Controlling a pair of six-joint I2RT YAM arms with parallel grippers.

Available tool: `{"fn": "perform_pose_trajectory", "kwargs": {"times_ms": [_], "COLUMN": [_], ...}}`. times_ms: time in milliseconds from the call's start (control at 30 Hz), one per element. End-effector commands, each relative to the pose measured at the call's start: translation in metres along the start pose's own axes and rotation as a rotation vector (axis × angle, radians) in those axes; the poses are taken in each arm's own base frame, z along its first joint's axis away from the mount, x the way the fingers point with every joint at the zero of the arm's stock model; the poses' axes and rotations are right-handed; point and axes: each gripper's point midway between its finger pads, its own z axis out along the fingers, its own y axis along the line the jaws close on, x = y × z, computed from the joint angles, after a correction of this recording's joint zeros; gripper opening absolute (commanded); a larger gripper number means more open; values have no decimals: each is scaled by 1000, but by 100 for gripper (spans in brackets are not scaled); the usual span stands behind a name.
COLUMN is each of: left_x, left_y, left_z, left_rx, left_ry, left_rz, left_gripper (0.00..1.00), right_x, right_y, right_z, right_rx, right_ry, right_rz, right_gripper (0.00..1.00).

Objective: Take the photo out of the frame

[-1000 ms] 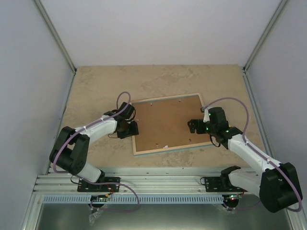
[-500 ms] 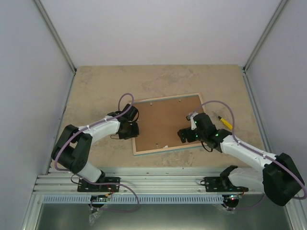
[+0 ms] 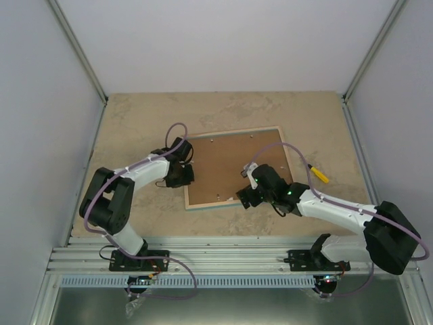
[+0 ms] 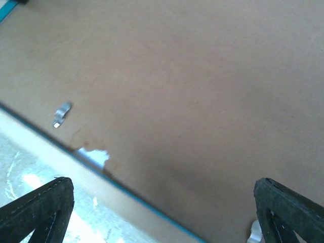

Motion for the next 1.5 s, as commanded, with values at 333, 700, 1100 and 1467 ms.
{"fn": "perform_pose_trajectory", "kwargs": {"times_ms": [333,700,1100,1467], "left_x": [-68,-68,-70,-69], "left_y": [-4,-10,-15,-12], "left_z": [-34,-41,-53,-57], "left_rx": [7,19,32,7], "left_ry": [-110,-94,-91,-69], "left_rz": [22,46,71,103], "left_gripper": [0,0,0,0], "right_x": [-31,-28,-26,-30], "right_y": [50,49,32,29], "right_z": [10,41,55,68], "right_rx": [78,345,553,657], "right_ry": [-100,-136,-189,-229], "right_rz": [-426,-665,-801,-910], "right_gripper": [98,98,96,84]}}
